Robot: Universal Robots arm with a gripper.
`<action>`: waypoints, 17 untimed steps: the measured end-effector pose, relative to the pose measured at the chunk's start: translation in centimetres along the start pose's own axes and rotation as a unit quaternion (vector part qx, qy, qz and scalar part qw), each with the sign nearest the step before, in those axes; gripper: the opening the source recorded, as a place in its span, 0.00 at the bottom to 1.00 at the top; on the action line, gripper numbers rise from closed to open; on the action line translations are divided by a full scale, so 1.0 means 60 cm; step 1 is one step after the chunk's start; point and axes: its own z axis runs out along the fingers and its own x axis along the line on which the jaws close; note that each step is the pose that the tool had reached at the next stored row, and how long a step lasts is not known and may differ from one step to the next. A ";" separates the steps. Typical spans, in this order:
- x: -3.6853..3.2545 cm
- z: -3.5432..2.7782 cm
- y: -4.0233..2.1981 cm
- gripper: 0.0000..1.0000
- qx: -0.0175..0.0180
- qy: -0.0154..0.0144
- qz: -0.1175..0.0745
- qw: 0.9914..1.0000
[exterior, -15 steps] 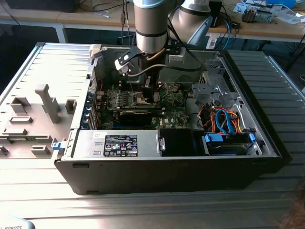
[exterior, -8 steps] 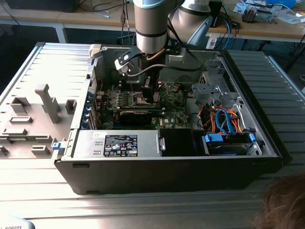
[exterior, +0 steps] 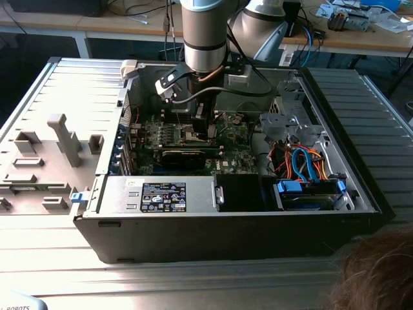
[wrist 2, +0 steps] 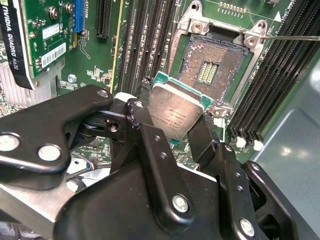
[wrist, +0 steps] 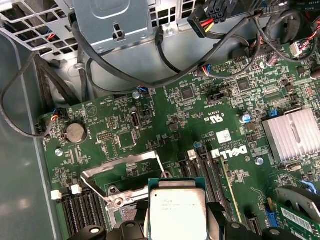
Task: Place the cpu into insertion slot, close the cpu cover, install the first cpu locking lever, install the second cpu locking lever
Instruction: 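Place the cpu into insertion slot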
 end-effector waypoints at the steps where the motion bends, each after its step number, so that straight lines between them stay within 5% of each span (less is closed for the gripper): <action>1: 0.000 0.000 0.000 0.55 0.000 0.000 0.001 1.000; 17: 0.000 0.001 0.000 0.55 0.000 -0.001 0.010 1.000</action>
